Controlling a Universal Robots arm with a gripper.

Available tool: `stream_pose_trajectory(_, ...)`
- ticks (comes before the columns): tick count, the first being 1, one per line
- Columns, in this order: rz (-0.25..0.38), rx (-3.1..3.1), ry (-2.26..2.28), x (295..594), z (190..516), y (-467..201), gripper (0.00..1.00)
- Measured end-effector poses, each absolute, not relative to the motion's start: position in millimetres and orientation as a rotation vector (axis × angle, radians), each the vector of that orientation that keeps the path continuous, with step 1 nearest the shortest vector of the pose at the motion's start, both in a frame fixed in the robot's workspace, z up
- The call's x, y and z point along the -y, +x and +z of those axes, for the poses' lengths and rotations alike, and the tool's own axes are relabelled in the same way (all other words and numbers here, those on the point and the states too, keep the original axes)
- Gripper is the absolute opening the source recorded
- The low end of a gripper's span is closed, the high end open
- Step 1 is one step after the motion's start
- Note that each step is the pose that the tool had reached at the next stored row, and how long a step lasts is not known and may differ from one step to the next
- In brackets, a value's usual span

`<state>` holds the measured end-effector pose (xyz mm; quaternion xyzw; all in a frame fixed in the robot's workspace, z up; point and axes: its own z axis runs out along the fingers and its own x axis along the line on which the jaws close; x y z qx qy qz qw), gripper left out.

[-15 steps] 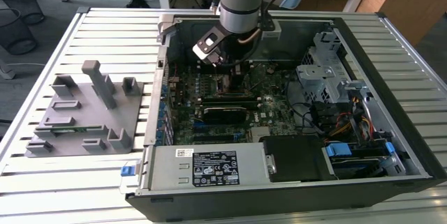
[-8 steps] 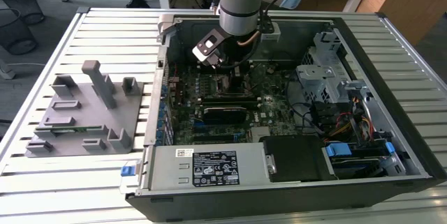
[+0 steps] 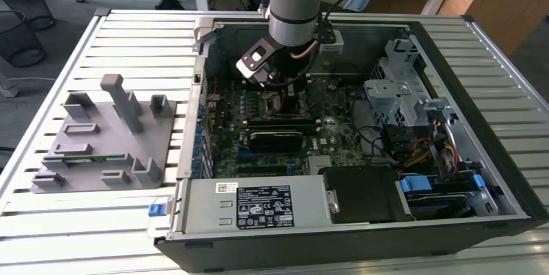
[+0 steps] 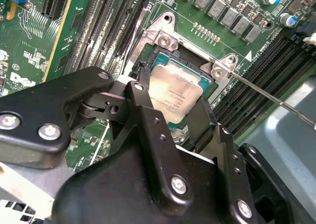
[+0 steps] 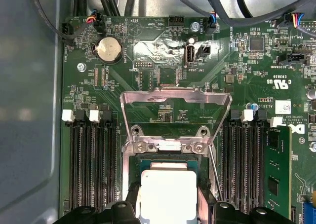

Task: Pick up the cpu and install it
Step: 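Place the cpu into insertion slot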

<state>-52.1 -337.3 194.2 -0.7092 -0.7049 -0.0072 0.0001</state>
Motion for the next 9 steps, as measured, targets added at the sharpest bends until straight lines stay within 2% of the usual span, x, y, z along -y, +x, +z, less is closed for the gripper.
stream_pose_trajectory(9, -0.023, 2.215, -2.228, 337.4, 192.7, -52.0, 0.54)
